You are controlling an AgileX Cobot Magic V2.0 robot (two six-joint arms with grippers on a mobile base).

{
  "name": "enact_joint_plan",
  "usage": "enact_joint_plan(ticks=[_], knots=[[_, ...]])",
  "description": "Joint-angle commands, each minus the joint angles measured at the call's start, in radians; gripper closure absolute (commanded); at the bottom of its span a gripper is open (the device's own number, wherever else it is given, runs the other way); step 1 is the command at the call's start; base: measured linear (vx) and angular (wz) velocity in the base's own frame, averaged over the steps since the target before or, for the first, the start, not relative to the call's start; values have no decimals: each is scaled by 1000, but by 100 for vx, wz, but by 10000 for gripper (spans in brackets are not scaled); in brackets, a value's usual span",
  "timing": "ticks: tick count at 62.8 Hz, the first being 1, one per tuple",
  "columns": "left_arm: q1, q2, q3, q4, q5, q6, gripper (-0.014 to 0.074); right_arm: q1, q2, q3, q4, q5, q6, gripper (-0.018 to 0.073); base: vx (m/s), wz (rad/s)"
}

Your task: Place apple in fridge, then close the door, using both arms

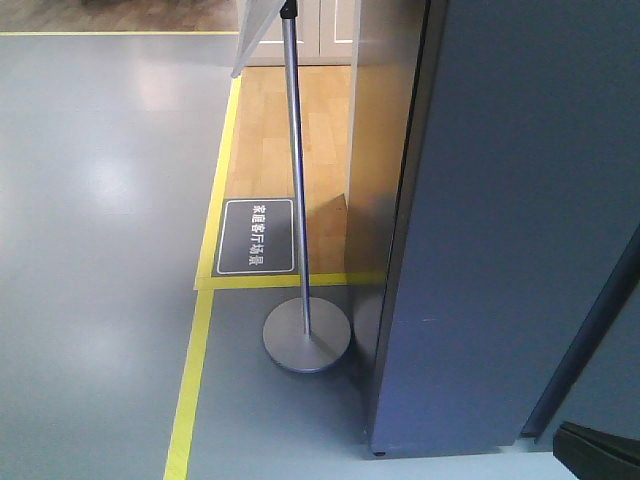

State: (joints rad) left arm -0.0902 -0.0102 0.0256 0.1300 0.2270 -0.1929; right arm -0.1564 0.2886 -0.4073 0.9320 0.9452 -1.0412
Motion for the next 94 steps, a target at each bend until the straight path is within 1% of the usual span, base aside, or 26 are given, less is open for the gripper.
enact_joint_plan(ticks=[1, 22, 27, 31, 38, 41, 44, 47, 50, 51, 54, 55, 58, 61, 66, 76, 86, 89, 92, 94], knots=[[1, -16, 28, -1, -66, -7, 604, -1, 10, -26, 49, -34, -3, 563, 0, 0], [1, -17, 28, -1, -66, -7, 603, 6, 10, -26, 52, -45, -3, 563, 0, 0], [1, -17, 28, -1, -66, -7, 603, 39, 10, -26, 14, -61, -4, 563, 0, 0], [1, -17, 28, -1, -66, -7, 603, 80, 10, -26, -7, -95, -3, 563, 0, 0], [1, -17, 28, -1, -66, -7, 603, 154, -1, -26, -37, -230, 43, 563, 0, 0], [1, -17, 28, -1, -66, -7, 603, 180, -13, -26, -66, -274, 73, 563, 0, 0], [1, -17, 28, -1, -66, -7, 603, 202, -26, -26, -116, -318, 112, 563, 0, 0], [1, -17, 28, -1, -66, -7, 603, 215, -37, -26, -186, -349, 159, 563, 0, 0], [1, -17, 28, -1, -66, -7, 603, 218, -51, -26, -269, -371, 250, 563, 0, 0], [1, -17, 28, -1, -66, -7, 603, 218, -55, -26, -279, -376, 276, 563, 0, 0], [1, -17, 28, -1, -66, -7, 603, 218, -70, -26, -349, -387, 355, 563, 0, 0], [1, -17, 28, -1, -66, -7, 603, 217, -75, -24, -379, -394, 405, 563, 0, 0], [1, -17, 28, -1, -66, -7, 603, 217, -87, -14, -437, -413, 463, 563, 0, 0], [1, -17, 28, -1, -66, -7, 603, 217, -102, 9, -472, -452, 542, 563, 0, 0], [1, -17, 28, -1, -66, -7, 603, 217, -135, 104, -517, -551, 638, 563, 0, 0], [1, -17, 28, -1, -66, -7, 603, 217, -227, 299, -568, -747, 767, 563, 0, 0], [1, -17, 28, -1, -64, -7, 603, 217, -320, 454, -668, -956, 883, 563, 0, 0], [1, -17, 28, -1, -62, -7, 603, 217, -318, 447, -717, -945, 895, 563, 0, 0], [1, -17, 28, -1, -63, -7, 603, 217, -316, 449, -785, -977, 897, 563, 0, 0], [1, -17, 28, -1, -63, -7, 603, 217, -316, 449, -807, -994, 898, 563, 0, 0]])
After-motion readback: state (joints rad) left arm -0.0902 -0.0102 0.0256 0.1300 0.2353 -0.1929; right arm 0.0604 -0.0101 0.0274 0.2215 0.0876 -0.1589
